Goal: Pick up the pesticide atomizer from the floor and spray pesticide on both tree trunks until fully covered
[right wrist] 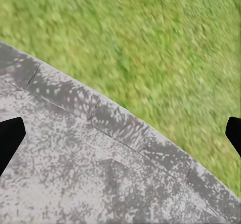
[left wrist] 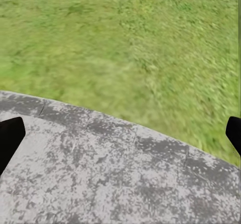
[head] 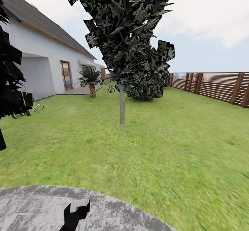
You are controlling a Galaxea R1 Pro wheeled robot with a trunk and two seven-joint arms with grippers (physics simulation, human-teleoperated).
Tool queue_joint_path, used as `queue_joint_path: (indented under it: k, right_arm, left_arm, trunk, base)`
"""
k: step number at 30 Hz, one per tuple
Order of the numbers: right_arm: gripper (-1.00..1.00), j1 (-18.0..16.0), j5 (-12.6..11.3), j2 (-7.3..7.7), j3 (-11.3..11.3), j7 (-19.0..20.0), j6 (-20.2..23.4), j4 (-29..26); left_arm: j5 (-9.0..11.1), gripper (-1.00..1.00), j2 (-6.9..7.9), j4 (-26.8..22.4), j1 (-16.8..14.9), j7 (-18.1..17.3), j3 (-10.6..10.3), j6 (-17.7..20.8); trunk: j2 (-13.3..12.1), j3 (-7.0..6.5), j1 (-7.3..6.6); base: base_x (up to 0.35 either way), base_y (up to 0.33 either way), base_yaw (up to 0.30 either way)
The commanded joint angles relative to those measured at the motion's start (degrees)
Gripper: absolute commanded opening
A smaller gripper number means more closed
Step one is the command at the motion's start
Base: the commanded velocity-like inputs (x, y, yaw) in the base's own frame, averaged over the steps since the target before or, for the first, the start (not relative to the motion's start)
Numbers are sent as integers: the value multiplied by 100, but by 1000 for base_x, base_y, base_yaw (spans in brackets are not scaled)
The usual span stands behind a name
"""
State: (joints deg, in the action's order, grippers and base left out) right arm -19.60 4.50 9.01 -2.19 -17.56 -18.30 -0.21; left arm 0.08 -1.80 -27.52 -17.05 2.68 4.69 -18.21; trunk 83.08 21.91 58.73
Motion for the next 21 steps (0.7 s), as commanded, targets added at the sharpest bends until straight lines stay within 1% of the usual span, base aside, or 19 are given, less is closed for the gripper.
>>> queue_joint_path:
  k: [1,2,3,4,5,7,8,9,12,13,14,15,16,17,18,21]
  right_arm:
    - [100,0,-13,26,6,4,16,-5]
    - [100,0,-20,48,10,5,29,-10]
    - [100,-5,-29,113,15,5,82,-31]
    - [100,-13,-32,154,18,6,138,-58]
    - [100,-59,-37,248,20,8,348,-183]
    - [100,-167,-40,353,22,11,699,-402]
    - [100,-237,-43,410,23,12,912,-524]
    - [100,-409,-49,536,26,13,1330,-720]
    - [100,-756,-70,683,30,20,1826,-880]
    - [100,-975,-83,739,32,27,2049,-925]
    - [100,-1072,-90,757,34,35,2137,-935]
    - [100,-1237,-101,779,37,98,2285,-942]
    - [100,-1303,-113,786,39,174,2349,-942]
    - [100,-1355,-131,791,41,297,2400,-941]
    - [100,-1430,-187,797,45,657,2473,-920]
    - [100,-1496,-323,790,49,1248,2525,-812]
  left_arm:
    - [-1,100,-8,-7,0,-3,-14,14]
    - [1,100,-13,-19,-2,-7,-19,110]
    - [4,100,-22,-80,-18,-9,-26,513]
    - [5,100,-26,-138,-42,-10,-28,805]
    - [7,100,-29,-307,-154,-11,-29,1465]
    - [11,100,-23,-514,-319,-12,-29,2059]
    - [12,100,-19,-596,-404,-12,-29,2285]
    - [14,100,-14,-692,-562,-12,-29,2622]
    - [16,100,-9,-620,-858,-34,-29,2922]
    - [20,100,-8,-360,-1154,-107,-26,3038]
    - [23,100,-7,-169,-1329,-171,-25,3078]
    - [28,100,-6,255,-1688,-329,-22,3127]
    - [31,100,-8,436,-1850,-401,-20,3138]
    - [36,100,-10,577,-1984,-461,-18,3140]
    - [40,100,-34,778,-2178,-548,-16,3102]
    - [31,100,-130,975,-2346,-628,-15,2830]
  trunk:
    - [0,0,0]
    - [0,0,0]
    - [0,0,0]
    - [0,0,0]
    - [0,0,0]
    - [0,0,0]
    - [0,0,0]
    - [0,0,0]
    - [0,0,0]
    - [0,0,0]
    - [0,0,0]
    - [0,0,0]
    - [0,0,0]
    - [0,0,0]
    - [0,0,0]
    - [0,0,0]
  base:
    - [0,0,0]
    - [0,0,0]
    - [0,0,0]
    - [0,0,0]
    - [0,0,0]
    - [0,0,0]
    - [0,0,0]
    - [0,0,0]
    - [0,0,0]
    - [0,0,0]
    - [0,0,0]
    - [0,0,0]
    - [0,0,0]
    - [0,0,0]
    - [0,0,0]
    - [0,0,0]
